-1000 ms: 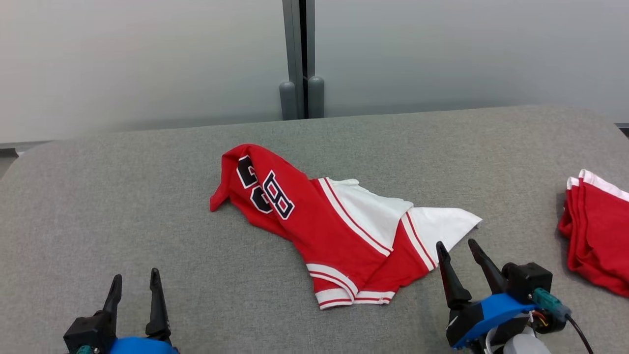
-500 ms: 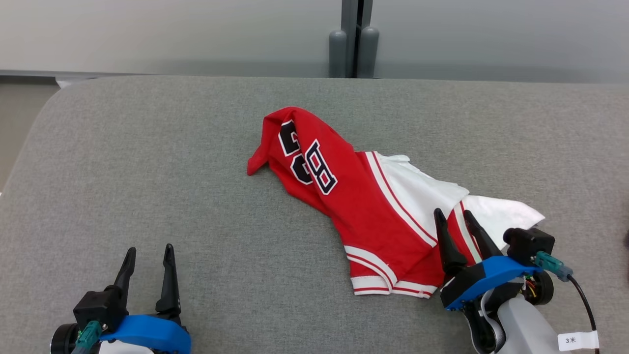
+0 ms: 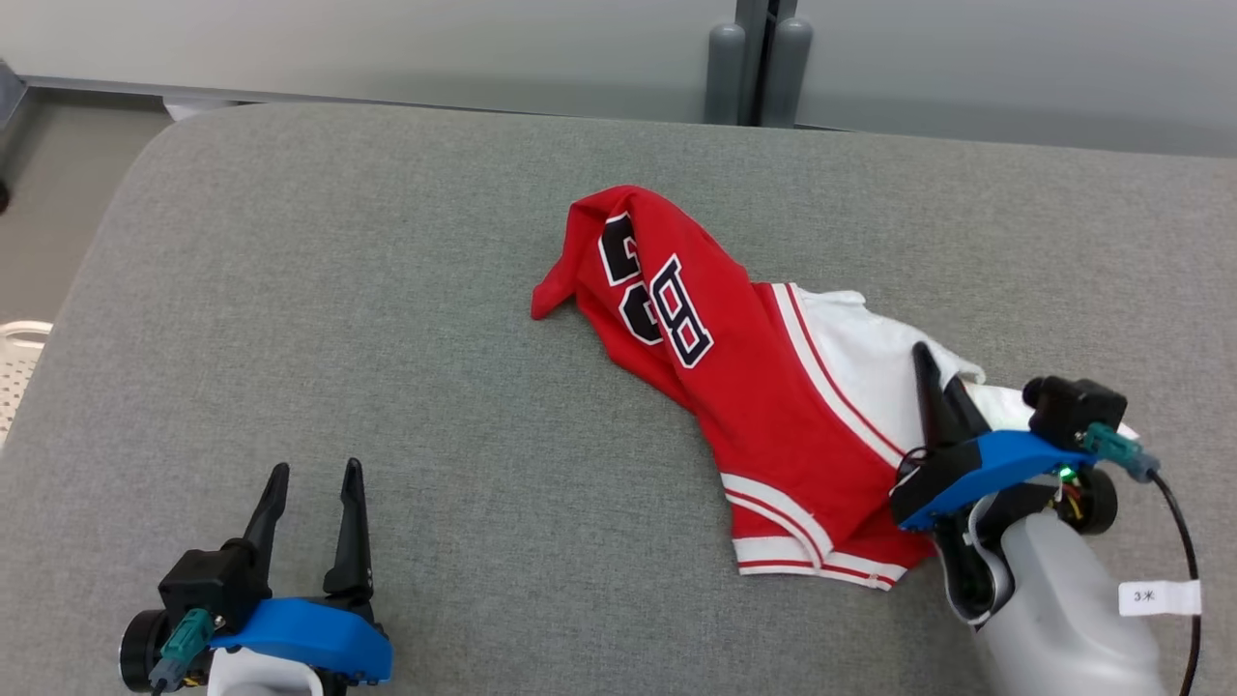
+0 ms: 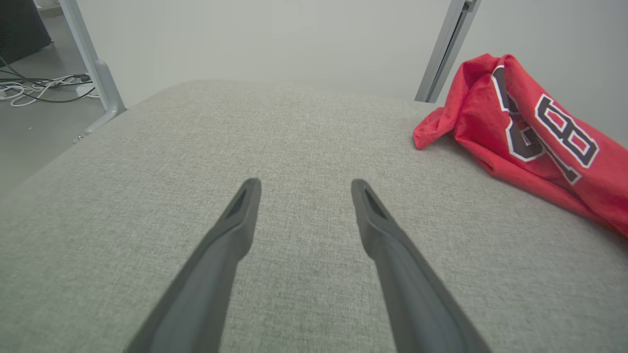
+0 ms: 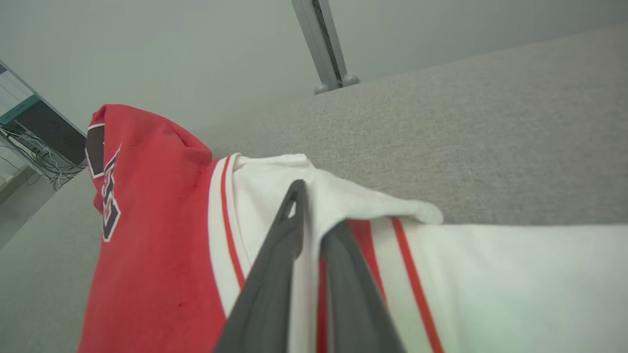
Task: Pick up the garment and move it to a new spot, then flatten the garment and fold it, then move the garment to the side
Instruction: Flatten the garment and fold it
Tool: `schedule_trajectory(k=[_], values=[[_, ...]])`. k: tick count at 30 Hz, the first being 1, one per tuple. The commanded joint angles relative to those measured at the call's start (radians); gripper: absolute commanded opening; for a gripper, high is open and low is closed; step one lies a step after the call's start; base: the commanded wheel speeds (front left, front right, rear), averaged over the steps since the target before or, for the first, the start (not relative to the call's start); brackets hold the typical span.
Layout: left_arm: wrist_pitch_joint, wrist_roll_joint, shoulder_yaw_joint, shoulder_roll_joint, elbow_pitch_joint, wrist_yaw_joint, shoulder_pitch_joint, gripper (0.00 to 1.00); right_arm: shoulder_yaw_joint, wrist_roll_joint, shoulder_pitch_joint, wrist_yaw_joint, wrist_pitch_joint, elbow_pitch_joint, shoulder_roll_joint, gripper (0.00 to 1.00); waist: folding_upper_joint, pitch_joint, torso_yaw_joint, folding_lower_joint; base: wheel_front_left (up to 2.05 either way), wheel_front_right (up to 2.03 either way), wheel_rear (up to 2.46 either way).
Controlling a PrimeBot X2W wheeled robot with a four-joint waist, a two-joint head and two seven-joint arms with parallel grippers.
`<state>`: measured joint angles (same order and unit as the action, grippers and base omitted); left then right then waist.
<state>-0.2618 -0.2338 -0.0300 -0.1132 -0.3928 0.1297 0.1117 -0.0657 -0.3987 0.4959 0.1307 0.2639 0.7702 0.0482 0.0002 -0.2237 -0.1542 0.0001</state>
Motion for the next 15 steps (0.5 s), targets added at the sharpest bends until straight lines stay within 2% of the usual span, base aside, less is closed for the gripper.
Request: schedule_trajectory(k=[1,5,10,15], values=[[-0.004,-0.002,-0.004,-0.001,-0.002,0.002,0.017,1.0,0.013,0.02,0.024,0.0,0.001,-0.003,0.005,0.0,-0.0002,-0.005,-0.007,-0.0001,0.0,0.0,0.0],[-0.005,-0.018,-0.026,0.002,-0.013,0.002,0.014,1.0,0.117,0.169,0.107,0.0,0.001,-0.036,0.005,0.0,-0.0002,-0.009,-0.034,-0.0001,0.0,0.0,0.0],[-0.005,-0.03,-0.057,0.009,-0.029,0.002,0.001,1.0,0.231,0.43,0.28,0.0,0.002,-0.103,0.004,0.0,-0.0002,0.003,-0.074,-0.0001,0.0,0.0,0.0],[-0.005,-0.037,-0.088,0.025,-0.051,0.002,-0.009,1.0,0.242,0.669,0.492,0.0,-0.009,-0.14,0.03,0.0,-0.0002,0.033,-0.127,-0.0001,0.0,0.0,0.0]])
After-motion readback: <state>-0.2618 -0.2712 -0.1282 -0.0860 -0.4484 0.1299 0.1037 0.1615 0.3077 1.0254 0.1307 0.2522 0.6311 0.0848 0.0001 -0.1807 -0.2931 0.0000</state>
